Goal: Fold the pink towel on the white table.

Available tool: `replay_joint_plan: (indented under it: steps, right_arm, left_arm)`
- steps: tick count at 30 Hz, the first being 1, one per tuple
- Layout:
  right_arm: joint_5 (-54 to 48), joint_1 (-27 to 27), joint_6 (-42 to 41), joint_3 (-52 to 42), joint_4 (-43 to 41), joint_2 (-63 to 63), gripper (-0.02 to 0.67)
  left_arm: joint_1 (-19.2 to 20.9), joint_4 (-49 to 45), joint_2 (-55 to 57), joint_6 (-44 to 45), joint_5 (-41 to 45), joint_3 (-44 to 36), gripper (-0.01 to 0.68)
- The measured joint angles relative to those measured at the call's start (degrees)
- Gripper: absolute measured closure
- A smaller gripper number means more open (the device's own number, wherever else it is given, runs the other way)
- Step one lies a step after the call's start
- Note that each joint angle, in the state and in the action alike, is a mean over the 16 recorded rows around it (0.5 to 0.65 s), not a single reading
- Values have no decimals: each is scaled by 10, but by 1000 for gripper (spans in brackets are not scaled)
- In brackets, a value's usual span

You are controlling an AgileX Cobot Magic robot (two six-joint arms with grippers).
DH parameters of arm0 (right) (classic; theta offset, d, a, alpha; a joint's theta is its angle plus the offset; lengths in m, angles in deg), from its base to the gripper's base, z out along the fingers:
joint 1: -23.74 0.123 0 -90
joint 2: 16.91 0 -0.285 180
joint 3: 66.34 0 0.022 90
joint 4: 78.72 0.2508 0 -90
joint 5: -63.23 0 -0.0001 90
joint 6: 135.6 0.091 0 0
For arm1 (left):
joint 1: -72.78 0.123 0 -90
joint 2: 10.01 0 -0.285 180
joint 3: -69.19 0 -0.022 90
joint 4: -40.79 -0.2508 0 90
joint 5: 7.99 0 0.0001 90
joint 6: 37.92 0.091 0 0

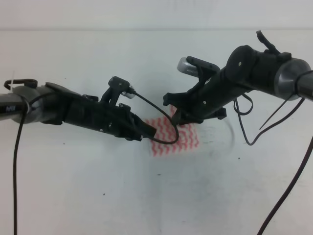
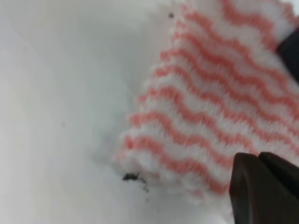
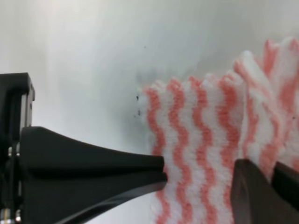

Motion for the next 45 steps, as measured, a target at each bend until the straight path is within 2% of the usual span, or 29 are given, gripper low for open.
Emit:
replay_joint_plan:
  steps: [45]
  right_arm:
    - [-27, 14, -14, 41, 4, 13, 662]
  left_arm:
    - [0, 11, 11, 22, 0, 0, 677]
